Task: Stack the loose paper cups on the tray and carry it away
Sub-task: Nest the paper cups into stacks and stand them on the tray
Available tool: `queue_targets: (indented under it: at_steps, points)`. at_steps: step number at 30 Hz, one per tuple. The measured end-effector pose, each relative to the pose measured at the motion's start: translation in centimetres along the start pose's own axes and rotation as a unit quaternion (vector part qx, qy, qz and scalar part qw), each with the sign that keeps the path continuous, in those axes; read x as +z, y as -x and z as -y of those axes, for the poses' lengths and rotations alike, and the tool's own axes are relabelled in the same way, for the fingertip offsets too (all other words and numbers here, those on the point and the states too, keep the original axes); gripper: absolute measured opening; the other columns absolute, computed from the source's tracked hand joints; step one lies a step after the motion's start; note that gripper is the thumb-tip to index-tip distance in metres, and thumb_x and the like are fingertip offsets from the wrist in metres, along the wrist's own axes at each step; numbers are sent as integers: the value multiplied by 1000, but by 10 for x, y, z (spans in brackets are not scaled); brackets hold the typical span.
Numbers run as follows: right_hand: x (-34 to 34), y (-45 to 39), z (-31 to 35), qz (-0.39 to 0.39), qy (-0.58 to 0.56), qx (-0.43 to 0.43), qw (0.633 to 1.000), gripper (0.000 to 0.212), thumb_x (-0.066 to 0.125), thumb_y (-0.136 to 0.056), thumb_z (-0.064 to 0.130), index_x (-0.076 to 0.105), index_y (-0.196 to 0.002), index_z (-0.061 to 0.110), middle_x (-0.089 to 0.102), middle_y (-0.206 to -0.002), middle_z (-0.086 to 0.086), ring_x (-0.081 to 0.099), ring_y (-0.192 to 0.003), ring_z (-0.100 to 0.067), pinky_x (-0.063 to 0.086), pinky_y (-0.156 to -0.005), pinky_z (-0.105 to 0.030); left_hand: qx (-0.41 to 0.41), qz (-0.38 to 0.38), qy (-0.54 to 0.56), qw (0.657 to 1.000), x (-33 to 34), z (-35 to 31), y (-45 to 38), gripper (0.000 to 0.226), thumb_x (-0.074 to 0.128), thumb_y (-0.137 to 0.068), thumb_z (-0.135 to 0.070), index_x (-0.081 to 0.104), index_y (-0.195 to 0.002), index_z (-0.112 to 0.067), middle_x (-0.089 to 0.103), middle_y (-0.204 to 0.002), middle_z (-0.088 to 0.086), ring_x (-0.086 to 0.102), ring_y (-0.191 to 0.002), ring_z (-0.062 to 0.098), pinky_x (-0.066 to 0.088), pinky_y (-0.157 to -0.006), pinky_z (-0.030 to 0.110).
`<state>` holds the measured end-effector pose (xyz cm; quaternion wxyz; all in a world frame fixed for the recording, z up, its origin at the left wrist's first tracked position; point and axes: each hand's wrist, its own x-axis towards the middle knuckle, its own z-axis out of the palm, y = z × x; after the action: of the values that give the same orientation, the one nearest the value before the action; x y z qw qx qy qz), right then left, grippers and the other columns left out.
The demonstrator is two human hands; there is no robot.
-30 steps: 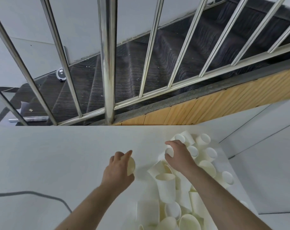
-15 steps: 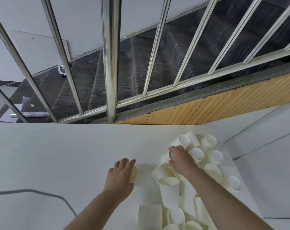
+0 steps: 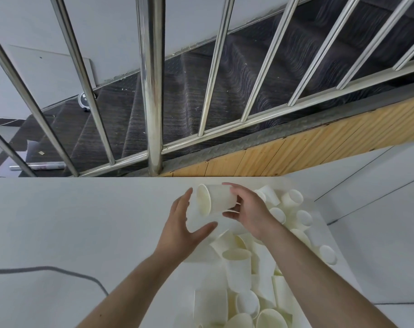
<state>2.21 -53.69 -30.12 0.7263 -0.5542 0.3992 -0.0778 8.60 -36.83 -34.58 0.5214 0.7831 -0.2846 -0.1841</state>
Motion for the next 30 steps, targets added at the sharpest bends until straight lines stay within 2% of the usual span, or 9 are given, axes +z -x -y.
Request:
queue_targets:
  at_steps: [3,7,9,11,14,17,19,24,30]
  points:
    - [7,7,-2,44,-33,32,998,31,41,-100,21,67,-116,15,60,-106,-13,59,-89,-27,53,-74,-36,14,-14,47,999,-2,-10,0,85,74,-74,-44,26,-143,-40,37,-129,-23,44,-113,-6,43,-79,9]
    - [7,12,-7,52,-14,38,998,31,43,-99,22,68,-115,17,62,-108,-9,61,-91,-25,57,-75,-37,29,-32,38,998,-5,-13,3,74,76,-76,-35,37,-139,-36,44,-127,-14,48,-112,5,50,-79,18]
    - [8,13,-11,3,103,-26,994,25,50,-98,30,69,-113,24,64,-115,1,61,-103,-19,57,-84,-38,44,-42,9,998,-5,-9,4,74,78,-74,-32,40,-138,-34,45,-126,-13,48,-112,7,52,-81,23]
    - [9,18,-14,-59,237,-143,959,21,60,-91,42,70,-106,31,64,-114,14,58,-104,-9,53,-86,-31,73,-45,-46,995,-5,-4,4,76,79,-72,-31,41,-138,-32,46,-126,-12,49,-110,8,51,-82,26]
    - [15,23,-14,-27,315,-231,920,24,67,-86,43,70,-105,29,64,-108,17,59,-87,-6,50,-77,-18,96,-35,-117,988,-4,-1,4,77,78,-71,-29,41,-138,-32,46,-127,-12,49,-111,10,47,-81,23]
    - [23,21,-18,25,383,-225,896,23,65,-89,25,68,-111,24,65,-108,14,56,-67,-3,46,-67,-14,110,-20,-152,982,-1,5,3,77,77,-70,-28,42,-139,-29,47,-128,-10,51,-113,15,48,-83,26]
    - [26,16,-22,14,406,-215,888,26,60,-90,14,68,-113,22,66,-110,12,53,-62,1,41,-64,-10,102,-7,-180,978,1,9,4,82,76,-72,-33,36,-142,-28,45,-133,-7,49,-118,18,46,-90,30]
    - [24,0,-33,-55,471,-165,865,27,53,-89,2,67,-108,16,66,-103,5,60,-93,-13,45,-78,-20,-1,70,-308,949,-1,25,11,103,68,-74,-55,5,-149,-26,25,-147,-3,29,-133,19,31,-106,34]
    - [25,-21,-55,-6,554,-91,827,36,47,-86,-2,61,-114,17,65,-112,0,58,-103,-20,49,-88,-32,-27,140,-374,916,-4,53,25,86,64,-80,-47,14,-147,-27,23,-148,-3,26,-136,20,36,-104,33]
